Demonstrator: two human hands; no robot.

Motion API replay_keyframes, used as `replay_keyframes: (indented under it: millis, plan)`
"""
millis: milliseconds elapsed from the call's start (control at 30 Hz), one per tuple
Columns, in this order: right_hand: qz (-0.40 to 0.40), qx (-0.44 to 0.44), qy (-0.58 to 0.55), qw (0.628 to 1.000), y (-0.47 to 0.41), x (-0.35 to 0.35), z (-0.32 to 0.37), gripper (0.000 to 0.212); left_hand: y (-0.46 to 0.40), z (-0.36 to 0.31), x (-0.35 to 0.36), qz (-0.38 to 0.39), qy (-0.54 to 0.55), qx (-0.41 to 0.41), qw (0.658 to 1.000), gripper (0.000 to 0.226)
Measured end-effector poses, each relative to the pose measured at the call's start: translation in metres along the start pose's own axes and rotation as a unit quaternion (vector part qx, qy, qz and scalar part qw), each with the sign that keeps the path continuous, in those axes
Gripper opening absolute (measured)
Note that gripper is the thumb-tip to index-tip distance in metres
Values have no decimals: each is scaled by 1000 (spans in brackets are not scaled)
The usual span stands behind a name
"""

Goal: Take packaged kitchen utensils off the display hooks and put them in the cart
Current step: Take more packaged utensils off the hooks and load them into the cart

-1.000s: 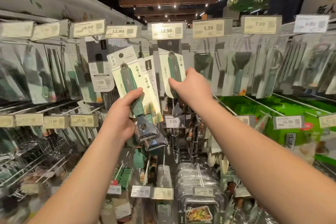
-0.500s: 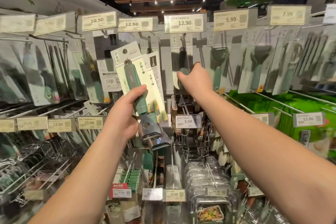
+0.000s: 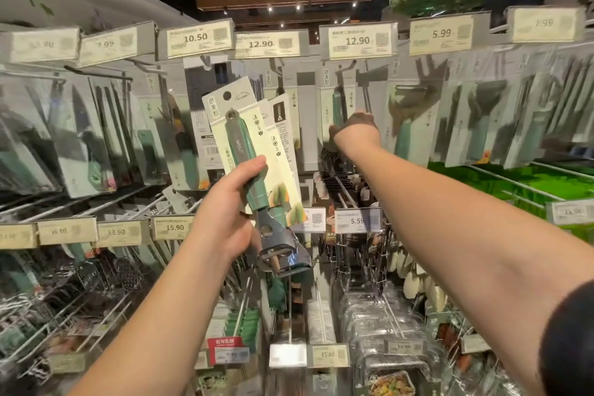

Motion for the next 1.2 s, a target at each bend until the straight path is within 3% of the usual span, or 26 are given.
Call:
replay_keyframes:
  millis: [67,167,333,467,533,600,667,733,800,900,1000,1100,1200]
  plan:
    - [4,-5,9,1000,0,2,3,49,-1,-2,-5,10,4,-7,1000,11]
    - [25,-16,116,993,-4,6,11,44,-1,-4,-13,23,6,-17,1000,26]
    - [17,-27,172,985,-6,12,14,41,2,-10,-19,27,28,-14,999,6]
    - [16,29,76,997,17,5,13,77,3,-15,-28,34,32,-12,999,6]
    - [-14,11,3,1000,38,1,10,78,3,-16,-34,36,38,-11,999,14]
    - [-52,-31,-74,995,65,-3,7,76,5,-17,-39,43,46,-18,998,6]
    - [-2,-70,-198,978,100,-6,12,64,6,-15,-43,46,48,-22,998,7]
    - [154,-70,-356,919,138,-3,26,47,6,-13,-44,44,48,-23,998,6]
    - [256,-82,-414,870,165,3,36,43,7,-11,-43,43,59,-27,997,11]
    - [299,-87,-447,839,179,15,42,40,9,-7,-43,49,64,-44,996,21]
    - [341,-58,-513,785,185,23,41,55,6,-2,-50,53,74,-65,994,42]
    - [349,-62,-505,787,184,28,41,60,4,1,-55,62,78,-84,991,60]
    - [363,-63,-499,784,184,33,41,61,2,1,-63,61,86,-97,990,64]
Point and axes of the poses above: each hand's wrist, its own y-axis away from the middle knuckle, its own x-axis out of the palm, z = x × y, the point moved 2 cm from there along -y, towards the middle knuckle, and after that the axes turned 7 degrees about y, right-handed, at the moved point
